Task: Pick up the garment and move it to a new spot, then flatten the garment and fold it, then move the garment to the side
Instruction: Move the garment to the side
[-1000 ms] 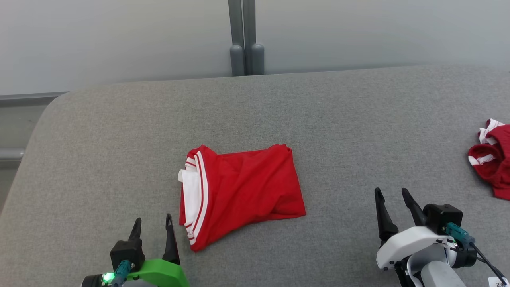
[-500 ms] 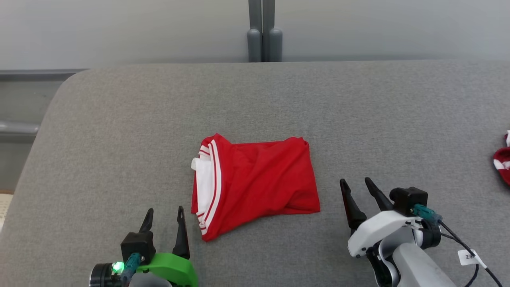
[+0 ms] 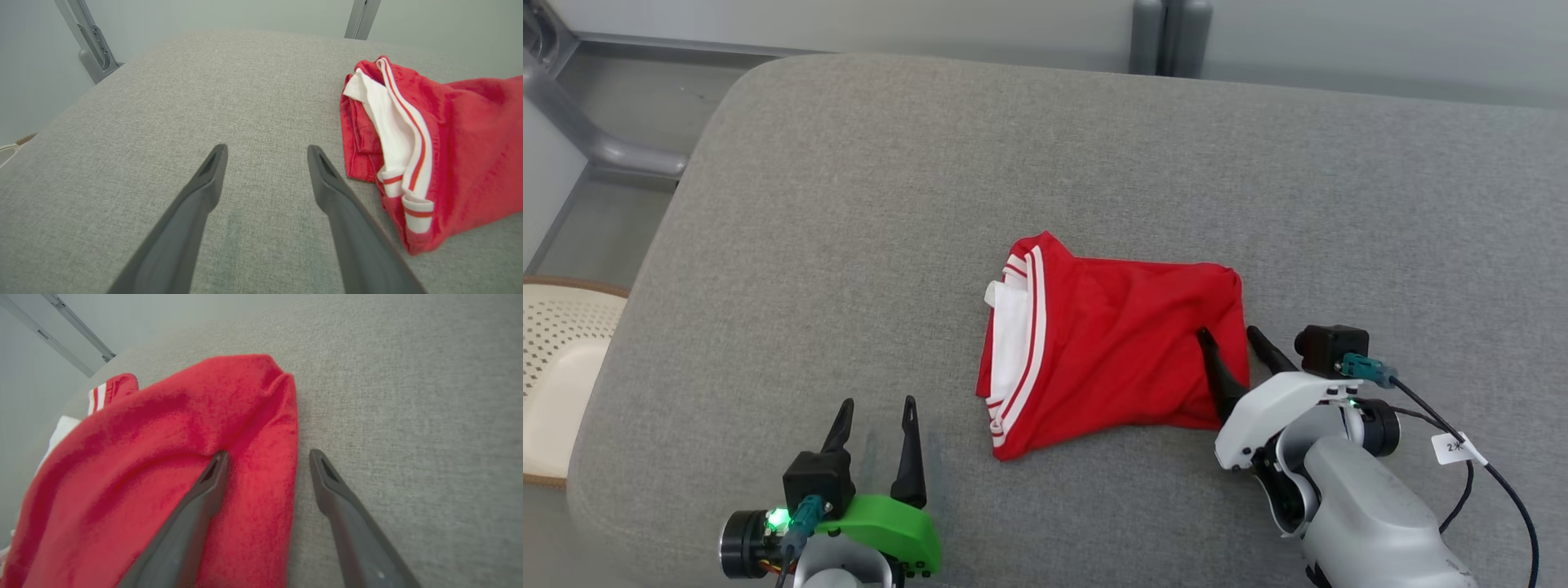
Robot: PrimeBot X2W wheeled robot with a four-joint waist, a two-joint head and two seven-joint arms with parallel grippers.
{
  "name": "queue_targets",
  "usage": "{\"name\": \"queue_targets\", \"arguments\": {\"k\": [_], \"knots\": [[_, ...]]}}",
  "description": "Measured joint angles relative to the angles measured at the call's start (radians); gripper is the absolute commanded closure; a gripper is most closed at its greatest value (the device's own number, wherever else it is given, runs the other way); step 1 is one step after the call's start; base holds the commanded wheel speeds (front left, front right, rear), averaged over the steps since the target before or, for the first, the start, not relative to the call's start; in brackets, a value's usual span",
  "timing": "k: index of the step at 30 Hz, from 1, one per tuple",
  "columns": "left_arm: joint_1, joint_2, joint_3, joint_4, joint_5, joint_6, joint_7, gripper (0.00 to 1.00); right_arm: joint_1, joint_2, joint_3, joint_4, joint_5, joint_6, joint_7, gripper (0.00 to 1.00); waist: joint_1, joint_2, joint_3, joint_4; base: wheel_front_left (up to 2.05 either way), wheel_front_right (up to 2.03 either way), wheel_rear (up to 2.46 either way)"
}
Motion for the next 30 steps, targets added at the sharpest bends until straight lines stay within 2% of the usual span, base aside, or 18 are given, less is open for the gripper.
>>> {"name": "queue_targets", "arguments": {"k": [1, 2, 3, 4, 9, 16, 23, 30], "knots": [[-0.001, 0.000, -0.002, -0.002, -0.001, 0.000, 0.000, 0.00, -0.008, 0.000, 0.011, 0.010, 0.011, 0.000, 0.000, 0.07, 0.0000, 0.0000, 0.006, 0.008, 0.00, 0.00, 0.00], [-0.002, 0.000, -0.002, -0.004, -0.002, 0.000, 0.000, 0.00, -0.014, 0.000, 0.017, 0.020, 0.015, 0.000, 0.000, 0.55, 0.0000, 0.0000, 0.011, 0.013, 0.00, 0.00, 0.00], [-0.004, 0.000, -0.001, -0.006, -0.002, 0.002, 0.000, 0.00, -0.018, 0.001, 0.021, 0.031, 0.019, 0.000, -0.001, 0.95, 0.0000, 0.0000, 0.017, 0.018, 0.00, 0.00, 0.00], [-0.004, 0.000, 0.000, -0.008, -0.002, 0.003, 0.000, 0.00, -0.024, 0.000, 0.019, 0.041, 0.016, 0.000, -0.003, 1.00, 0.0000, 0.0000, 0.023, 0.023, 0.00, 0.00, 0.00], [-0.004, 0.000, 0.004, -0.014, -0.002, 0.003, 0.000, 0.00, -0.037, 0.007, -0.069, 0.046, -0.048, 0.002, -0.003, 1.00, 0.0000, 0.0000, 0.036, 0.019, 0.00, 0.00, 0.00], [-0.005, 0.000, 0.002, -0.017, 0.000, -0.002, 0.000, 0.00, 0.011, 0.002, -0.224, -0.013, -0.132, 0.002, -0.001, 1.00, 0.0000, 0.0000, 0.026, -0.031, 0.00, 0.00, 0.00], [-0.002, 0.000, 0.003, -0.013, 0.004, -0.009, 0.000, 0.00, 0.075, 0.002, -0.242, -0.068, -0.136, 0.001, -0.001, 1.00, 0.0000, 0.0000, 0.001, -0.110, 0.00, 0.00, 0.00], [0.002, 0.000, 0.007, -0.012, 0.006, -0.011, 0.000, 0.00, 0.116, 0.001, -0.201, -0.117, -0.100, 0.001, -0.001, 1.00, 0.0000, 0.0000, -0.023, -0.227, 0.00, 0.00, 0.00]]}}
